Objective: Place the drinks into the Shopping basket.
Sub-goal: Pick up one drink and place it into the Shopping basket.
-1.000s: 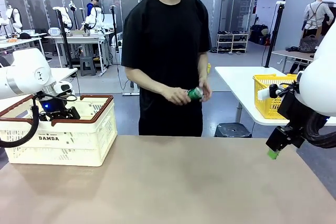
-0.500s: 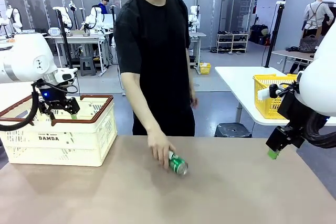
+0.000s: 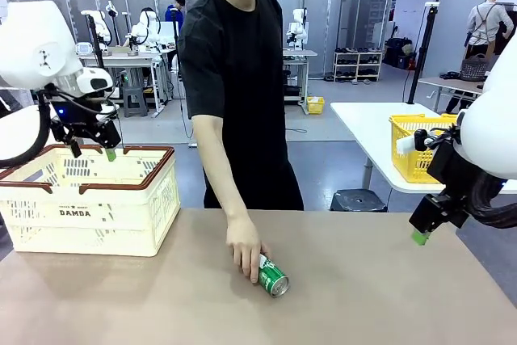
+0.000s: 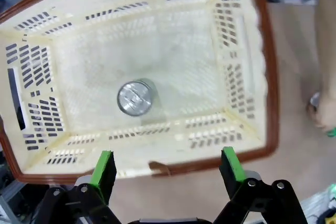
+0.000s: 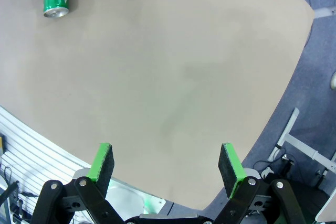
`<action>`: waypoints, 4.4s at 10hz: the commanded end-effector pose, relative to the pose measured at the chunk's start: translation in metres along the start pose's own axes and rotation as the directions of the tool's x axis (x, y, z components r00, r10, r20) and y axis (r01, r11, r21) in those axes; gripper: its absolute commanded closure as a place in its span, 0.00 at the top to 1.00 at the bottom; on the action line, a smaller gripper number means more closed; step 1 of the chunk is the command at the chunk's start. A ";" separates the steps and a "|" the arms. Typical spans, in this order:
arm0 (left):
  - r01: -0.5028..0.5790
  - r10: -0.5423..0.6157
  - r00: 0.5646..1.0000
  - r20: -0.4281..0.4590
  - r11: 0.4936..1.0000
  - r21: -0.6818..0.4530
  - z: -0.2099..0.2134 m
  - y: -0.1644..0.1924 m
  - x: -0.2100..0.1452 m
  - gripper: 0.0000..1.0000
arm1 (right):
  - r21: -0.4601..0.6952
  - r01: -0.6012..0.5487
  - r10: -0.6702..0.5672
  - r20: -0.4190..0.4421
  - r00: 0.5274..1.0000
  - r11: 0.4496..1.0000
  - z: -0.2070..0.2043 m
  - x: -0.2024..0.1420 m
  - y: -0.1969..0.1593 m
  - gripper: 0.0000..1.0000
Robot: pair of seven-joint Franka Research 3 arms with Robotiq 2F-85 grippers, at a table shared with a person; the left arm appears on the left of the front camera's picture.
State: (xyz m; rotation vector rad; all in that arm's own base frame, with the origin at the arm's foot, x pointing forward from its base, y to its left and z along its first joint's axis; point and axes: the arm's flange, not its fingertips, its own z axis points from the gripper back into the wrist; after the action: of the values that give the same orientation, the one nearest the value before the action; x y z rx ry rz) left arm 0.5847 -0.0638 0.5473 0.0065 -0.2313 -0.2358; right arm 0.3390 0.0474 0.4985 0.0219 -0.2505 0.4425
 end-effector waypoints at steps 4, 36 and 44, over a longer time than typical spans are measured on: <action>0.332 -0.331 0.935 -0.129 0.943 -0.016 -0.001 -0.067 -0.059 1.00 | 0.007 -0.003 0.003 -0.001 1.000 1.000 -0.001 -0.002 0.000 1.00; 0.954 -0.977 -0.192 0.095 -0.208 -0.215 -0.090 -0.340 0.028 1.00 | 0.007 -0.003 0.003 -0.001 1.000 1.000 -0.001 -0.002 0.000 1.00; 0.843 -0.854 -0.464 0.234 -0.507 -0.179 -0.132 -0.369 0.031 1.00 | 0.007 -0.003 0.003 -0.001 1.000 1.000 -0.001 -0.002 0.000 1.00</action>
State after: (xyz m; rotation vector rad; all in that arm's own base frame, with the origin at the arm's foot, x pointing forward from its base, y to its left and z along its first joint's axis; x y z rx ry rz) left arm 0.5550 -0.4318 0.4141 -0.0937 -0.0192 -2.2684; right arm 0.3389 0.0476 0.4989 0.0210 -0.2504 0.4428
